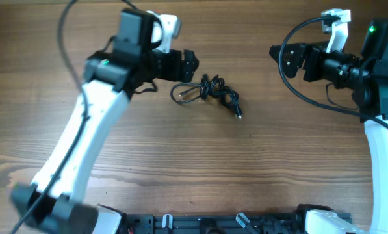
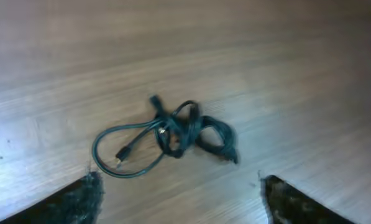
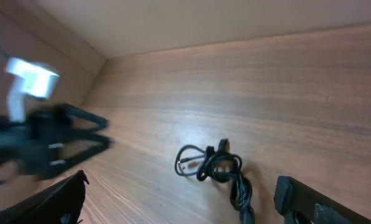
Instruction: Untangle cables
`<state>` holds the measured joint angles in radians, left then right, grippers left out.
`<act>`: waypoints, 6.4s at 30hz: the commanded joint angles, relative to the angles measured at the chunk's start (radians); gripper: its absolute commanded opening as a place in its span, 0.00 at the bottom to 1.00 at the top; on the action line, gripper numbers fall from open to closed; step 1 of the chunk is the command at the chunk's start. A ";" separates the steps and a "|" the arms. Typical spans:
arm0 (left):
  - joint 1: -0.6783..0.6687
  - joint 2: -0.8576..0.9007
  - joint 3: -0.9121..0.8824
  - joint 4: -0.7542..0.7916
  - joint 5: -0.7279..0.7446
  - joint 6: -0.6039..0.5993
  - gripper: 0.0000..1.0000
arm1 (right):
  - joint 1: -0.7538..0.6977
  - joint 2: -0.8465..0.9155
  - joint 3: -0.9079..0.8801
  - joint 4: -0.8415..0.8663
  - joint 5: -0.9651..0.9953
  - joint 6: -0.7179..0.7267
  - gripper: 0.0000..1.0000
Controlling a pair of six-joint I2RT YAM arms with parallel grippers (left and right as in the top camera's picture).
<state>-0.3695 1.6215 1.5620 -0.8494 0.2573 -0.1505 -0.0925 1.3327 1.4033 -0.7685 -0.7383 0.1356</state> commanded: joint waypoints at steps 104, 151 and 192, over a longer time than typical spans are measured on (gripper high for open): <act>0.061 0.166 0.043 0.039 0.821 -0.050 0.25 | 0.185 0.455 0.022 0.637 -0.121 0.858 0.04; -0.127 0.292 0.042 0.306 0.372 -0.960 0.04 | 0.175 0.461 0.021 0.236 -0.092 0.496 0.08; 0.372 -0.226 0.043 -0.121 -0.558 -0.451 0.04 | 0.175 0.462 -0.044 -0.017 0.265 0.455 0.05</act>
<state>-0.0937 1.4380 1.5616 -1.0130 -0.0917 -0.6476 0.1463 1.7786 1.3933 -0.7738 -0.6884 0.6495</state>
